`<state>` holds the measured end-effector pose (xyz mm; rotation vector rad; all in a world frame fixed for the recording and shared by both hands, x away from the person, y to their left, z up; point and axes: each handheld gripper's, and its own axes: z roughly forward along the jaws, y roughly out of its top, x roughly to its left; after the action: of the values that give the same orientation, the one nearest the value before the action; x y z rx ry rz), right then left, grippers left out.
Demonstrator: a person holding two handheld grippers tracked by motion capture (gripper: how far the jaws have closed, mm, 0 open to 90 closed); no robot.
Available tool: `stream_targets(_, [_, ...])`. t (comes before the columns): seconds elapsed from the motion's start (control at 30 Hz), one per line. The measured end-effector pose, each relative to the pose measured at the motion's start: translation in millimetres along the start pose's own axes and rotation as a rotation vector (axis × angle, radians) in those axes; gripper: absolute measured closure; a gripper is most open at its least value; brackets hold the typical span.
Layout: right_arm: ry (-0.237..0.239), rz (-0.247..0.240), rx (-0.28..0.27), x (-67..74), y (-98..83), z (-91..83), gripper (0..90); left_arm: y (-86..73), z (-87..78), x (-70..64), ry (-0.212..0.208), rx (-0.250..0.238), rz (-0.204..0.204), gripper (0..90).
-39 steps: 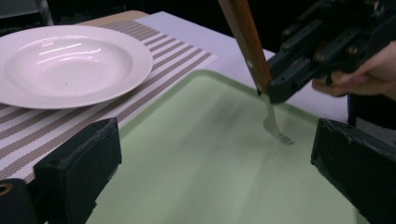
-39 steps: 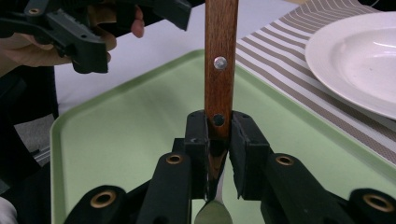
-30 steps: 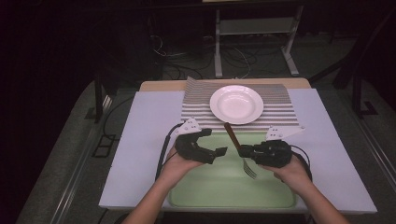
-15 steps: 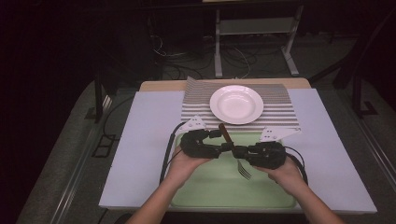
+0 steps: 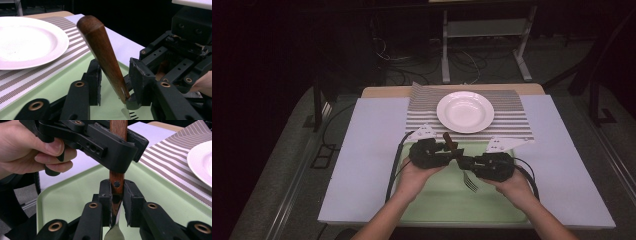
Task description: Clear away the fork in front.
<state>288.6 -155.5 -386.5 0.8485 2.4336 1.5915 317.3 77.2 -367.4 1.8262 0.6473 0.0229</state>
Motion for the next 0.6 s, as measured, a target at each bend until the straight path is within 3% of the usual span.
stream_targets(0.23, [-0.03, -0.014, -0.017, 1.2, 0.9, -1.1, 77.1, 0.6, -1.5, -0.3, 0.002, -0.012, -0.01, 69.6])
stream_targets(0.6, [-0.025, -0.019, -0.045, 3.4, 2.3, -0.3, 76.2, 6.0, -6.1, -0.8, -0.052, -0.03, -0.011, 77.2])
